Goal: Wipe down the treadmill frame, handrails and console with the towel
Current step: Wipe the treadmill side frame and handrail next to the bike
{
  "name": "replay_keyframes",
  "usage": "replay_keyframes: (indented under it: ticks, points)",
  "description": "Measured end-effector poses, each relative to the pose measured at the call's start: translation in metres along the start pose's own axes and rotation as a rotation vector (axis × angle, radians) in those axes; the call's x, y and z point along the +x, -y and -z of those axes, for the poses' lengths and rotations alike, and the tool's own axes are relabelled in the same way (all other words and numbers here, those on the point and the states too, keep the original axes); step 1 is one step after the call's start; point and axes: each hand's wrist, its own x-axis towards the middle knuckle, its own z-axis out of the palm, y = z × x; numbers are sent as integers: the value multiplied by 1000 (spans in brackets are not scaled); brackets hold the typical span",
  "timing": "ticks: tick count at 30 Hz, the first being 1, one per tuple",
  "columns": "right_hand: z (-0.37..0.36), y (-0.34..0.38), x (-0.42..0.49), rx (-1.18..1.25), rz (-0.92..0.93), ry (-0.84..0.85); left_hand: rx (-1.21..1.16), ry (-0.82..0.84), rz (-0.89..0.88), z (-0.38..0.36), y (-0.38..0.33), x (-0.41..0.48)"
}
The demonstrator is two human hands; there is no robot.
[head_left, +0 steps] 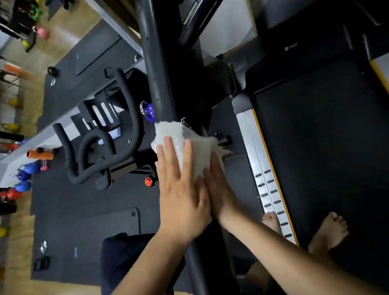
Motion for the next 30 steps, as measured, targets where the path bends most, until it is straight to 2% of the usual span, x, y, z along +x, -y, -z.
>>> replay_keyframes:
  ticks: [3,6,8,11,15,18,22,24,27,30]
  points:
    - [3,17,27,-35,47,77,109,39,-4,7,4,51]
    - [8,32,73,65,-76,41,194,16,18,9,3,86]
    - [7,38,82,45,-44,37,203,5,-15,7,4,86]
    - [7,35,49,0,25,65,178,-10,-27,3,1,54]
    - [14,19,-14,0,87,21,102,17,-123,1,-2,9]
    - [16,20,-5,115,39,45,146,11,-127,4,4,30]
    - [17,44,61,-4,47,32,185,-18,-37,6,3,80]
    - [18,51,71,29,1,66,192,-48,21,7,3,97]
    - [17,42,36,10,-77,105,181,-37,4,8,3,85]
    - [14,23,-19,-181,-87,156,106,-48,-20,2,1,36]
